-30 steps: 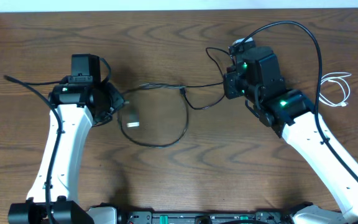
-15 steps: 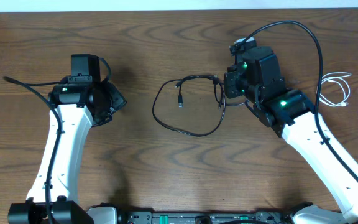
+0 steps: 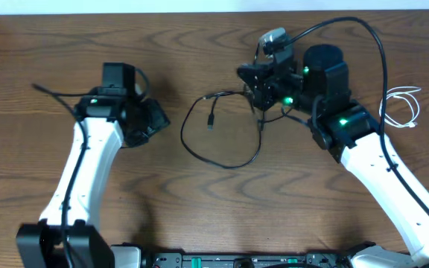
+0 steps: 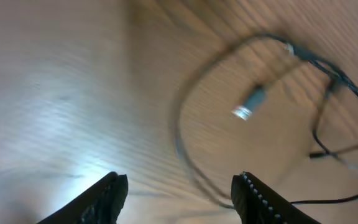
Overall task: Untangle cables
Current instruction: 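Carry the black cable to the upper right with the right gripper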
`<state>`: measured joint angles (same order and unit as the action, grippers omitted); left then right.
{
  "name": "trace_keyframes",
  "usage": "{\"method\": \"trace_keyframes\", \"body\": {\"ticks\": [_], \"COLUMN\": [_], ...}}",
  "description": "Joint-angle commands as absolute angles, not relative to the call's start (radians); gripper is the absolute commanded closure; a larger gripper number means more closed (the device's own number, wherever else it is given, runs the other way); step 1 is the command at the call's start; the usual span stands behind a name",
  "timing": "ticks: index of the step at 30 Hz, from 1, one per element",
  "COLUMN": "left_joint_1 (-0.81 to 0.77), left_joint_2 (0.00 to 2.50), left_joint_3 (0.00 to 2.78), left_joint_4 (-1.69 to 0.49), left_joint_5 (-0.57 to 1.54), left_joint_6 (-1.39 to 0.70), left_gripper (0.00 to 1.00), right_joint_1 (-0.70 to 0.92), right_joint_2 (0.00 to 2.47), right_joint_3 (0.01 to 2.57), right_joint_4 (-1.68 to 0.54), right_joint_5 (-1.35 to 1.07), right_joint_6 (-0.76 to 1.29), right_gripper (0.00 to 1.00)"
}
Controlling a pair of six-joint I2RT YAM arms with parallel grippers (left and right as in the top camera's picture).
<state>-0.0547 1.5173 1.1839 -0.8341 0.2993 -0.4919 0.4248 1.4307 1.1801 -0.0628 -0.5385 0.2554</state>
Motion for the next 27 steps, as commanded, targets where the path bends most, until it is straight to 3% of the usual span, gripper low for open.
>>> {"method": "trace_keyframes", "body": {"ticks": [1, 9, 16, 27], "left_joint_1": [-0.083, -0.142, -0.259, -0.381], "left_joint_2": [1.559, 1.615, 1.648, 1.797], "left_joint_3": [1.185, 1.185, 1.184, 1.184], "left_joint_4": [-0.798, -0.684, -0.656, -0.551], "left_joint_5": [0.507, 0.768, 0.776, 0.775], "left_joint_6": [-0.354, -0.347, -0.247, -0.274], "left_gripper": [0.41, 0.35, 0.33, 0.33], "right_joint_1": [0.392, 0.354, 0.354, 0.354], "right_joint_2": [1.411, 1.411, 1.411, 1.411], "right_joint_3": [1.184, 1.184, 1.184, 1.184], "right_joint_4": [-0.013, 0.008, 0.009, 0.008], "right_joint_5": [-0.717, -0.706, -0.649, -0.633], "right_joint_6": [0.367, 0.488, 0.539, 0.538], "right_gripper": [0.99, 0.99, 0.99, 0.99]}}
